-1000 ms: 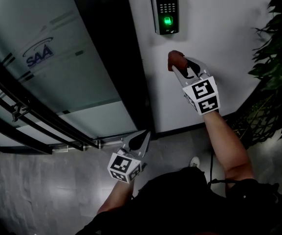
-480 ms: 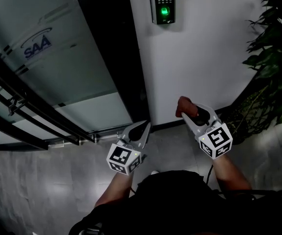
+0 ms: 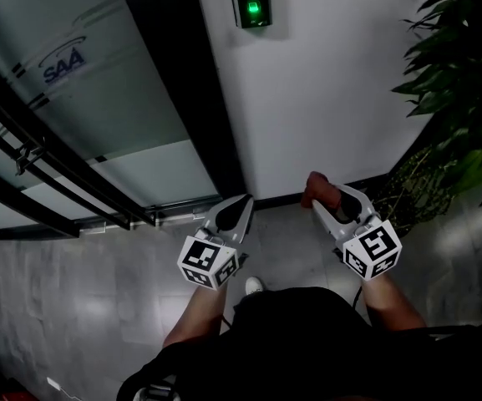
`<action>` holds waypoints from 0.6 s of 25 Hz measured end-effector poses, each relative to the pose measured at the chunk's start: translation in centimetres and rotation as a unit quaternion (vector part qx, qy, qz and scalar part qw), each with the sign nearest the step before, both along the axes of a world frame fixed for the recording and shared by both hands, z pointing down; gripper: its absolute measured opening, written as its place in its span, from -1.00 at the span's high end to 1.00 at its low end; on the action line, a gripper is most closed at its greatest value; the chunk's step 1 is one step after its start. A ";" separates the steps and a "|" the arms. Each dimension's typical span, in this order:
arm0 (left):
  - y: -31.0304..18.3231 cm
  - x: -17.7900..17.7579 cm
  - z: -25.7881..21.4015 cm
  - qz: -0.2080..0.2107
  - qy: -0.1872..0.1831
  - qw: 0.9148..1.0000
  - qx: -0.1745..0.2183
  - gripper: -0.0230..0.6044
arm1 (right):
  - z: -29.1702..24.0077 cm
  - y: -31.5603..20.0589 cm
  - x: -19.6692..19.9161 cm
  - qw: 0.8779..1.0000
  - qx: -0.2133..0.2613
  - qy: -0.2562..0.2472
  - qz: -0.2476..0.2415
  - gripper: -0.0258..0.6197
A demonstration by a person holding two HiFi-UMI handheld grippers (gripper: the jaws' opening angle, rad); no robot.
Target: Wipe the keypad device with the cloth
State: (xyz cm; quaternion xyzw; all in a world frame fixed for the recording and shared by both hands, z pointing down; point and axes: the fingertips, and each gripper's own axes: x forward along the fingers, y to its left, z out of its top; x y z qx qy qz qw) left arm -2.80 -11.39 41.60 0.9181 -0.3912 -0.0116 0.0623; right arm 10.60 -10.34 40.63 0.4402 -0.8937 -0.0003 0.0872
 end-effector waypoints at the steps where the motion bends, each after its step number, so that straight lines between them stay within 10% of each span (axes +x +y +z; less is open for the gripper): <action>1: 0.6 0.4 0.0 -0.004 -0.001 1.000 0.001 0.88 | 0.0 0.4 0.4 1.000 0.001 -0.001 -0.004 0.46; 15: 5.6 3.0 0.2 -0.039 -0.012 0.999 0.002 0.88 | 1.7 4.3 2.9 0.999 -0.015 -0.007 -0.028 0.47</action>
